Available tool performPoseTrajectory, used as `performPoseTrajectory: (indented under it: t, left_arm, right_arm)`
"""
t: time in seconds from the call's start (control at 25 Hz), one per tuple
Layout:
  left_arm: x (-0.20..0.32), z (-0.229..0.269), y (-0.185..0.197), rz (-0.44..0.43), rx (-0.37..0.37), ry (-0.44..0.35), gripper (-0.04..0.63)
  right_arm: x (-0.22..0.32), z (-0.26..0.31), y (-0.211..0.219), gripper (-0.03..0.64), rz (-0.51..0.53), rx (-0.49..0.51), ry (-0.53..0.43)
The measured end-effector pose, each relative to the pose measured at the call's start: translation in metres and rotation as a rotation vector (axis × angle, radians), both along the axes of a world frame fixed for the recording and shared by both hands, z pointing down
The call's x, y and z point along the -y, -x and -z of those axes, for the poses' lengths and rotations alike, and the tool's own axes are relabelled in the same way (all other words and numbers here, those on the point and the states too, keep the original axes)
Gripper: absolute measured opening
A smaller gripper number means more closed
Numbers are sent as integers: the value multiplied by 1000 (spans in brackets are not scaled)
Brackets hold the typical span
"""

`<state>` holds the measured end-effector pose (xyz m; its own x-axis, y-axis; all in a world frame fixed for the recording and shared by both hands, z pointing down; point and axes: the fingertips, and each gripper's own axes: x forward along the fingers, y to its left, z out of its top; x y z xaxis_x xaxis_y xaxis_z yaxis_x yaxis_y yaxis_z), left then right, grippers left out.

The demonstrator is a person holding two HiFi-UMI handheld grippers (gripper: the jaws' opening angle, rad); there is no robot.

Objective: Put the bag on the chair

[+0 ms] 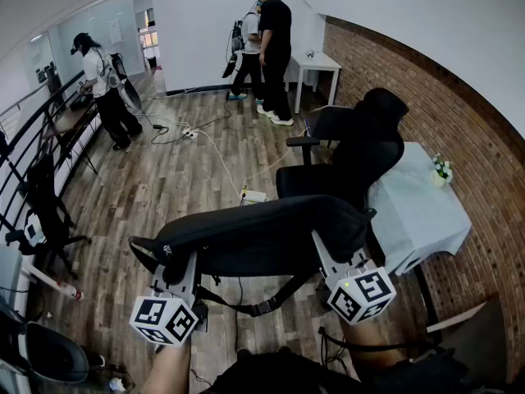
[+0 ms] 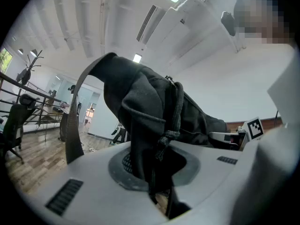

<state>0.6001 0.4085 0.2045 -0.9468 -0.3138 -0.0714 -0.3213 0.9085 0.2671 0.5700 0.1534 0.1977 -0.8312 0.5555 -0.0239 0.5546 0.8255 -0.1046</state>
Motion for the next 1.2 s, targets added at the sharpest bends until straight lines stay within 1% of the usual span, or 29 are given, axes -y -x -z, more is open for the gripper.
performPoseTrajectory:
  t: [0.52,0.68,1.2]
  left_arm:
    - [-6,5,-6,-2,5,-2,61]
    - [-8,3,-5,-6,9,-6,61]
    - [-40,-3,3,-28,18,-12,61]
  right_arm:
    - [-6,6,-5,72,7,1,-5]
    - [-8,6,-5,74,15,-1,21]
    - [-39,0,-1,74,0,-3,17]
